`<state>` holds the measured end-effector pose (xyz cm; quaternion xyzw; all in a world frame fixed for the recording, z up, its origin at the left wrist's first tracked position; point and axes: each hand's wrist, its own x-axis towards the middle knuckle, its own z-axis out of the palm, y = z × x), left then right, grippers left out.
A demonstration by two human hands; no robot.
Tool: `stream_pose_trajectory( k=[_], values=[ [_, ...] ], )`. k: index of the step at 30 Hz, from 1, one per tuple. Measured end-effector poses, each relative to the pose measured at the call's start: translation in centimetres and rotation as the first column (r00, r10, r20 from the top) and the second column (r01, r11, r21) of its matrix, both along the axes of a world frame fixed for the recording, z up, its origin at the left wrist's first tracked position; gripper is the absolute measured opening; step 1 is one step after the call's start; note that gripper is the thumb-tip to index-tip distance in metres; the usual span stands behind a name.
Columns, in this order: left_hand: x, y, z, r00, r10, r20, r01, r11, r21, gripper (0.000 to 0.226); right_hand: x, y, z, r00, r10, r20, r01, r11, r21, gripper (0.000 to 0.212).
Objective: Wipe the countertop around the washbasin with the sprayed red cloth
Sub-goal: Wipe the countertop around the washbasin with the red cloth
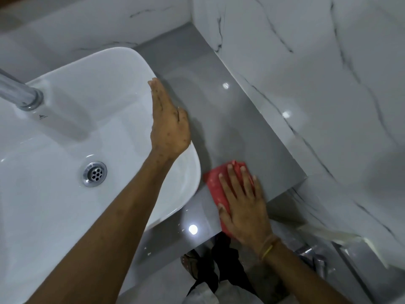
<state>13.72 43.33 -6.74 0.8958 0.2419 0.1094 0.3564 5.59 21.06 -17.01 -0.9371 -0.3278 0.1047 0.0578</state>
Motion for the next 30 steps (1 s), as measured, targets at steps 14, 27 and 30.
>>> stream_pose_trajectory(
  k=[14, 27, 30],
  values=[
    [-0.1, 0.2, 0.0, 0.999, 0.032, -0.027, -0.031, 0.998, 0.047, 0.066, 11.5, 8.5, 0.8, 0.998, -0.063, 0.006, 0.063, 0.996, -0.060, 0.071],
    [-0.3, -0.1, -0.2, 1.000, -0.004, 0.004, 0.004, 1.000, 0.020, 0.065, 7.7, 4.0, 0.4, 0.999, 0.038, 0.024, -0.037, 0.999, -0.001, 0.073],
    [0.0, 0.0, -0.3, 1.000, 0.013, -0.005, -0.012, 0.999, 0.035, 0.067, 13.7, 8.5, 0.7, 0.999, -0.033, 0.024, 0.034, 0.999, -0.033, 0.070]
  ],
)
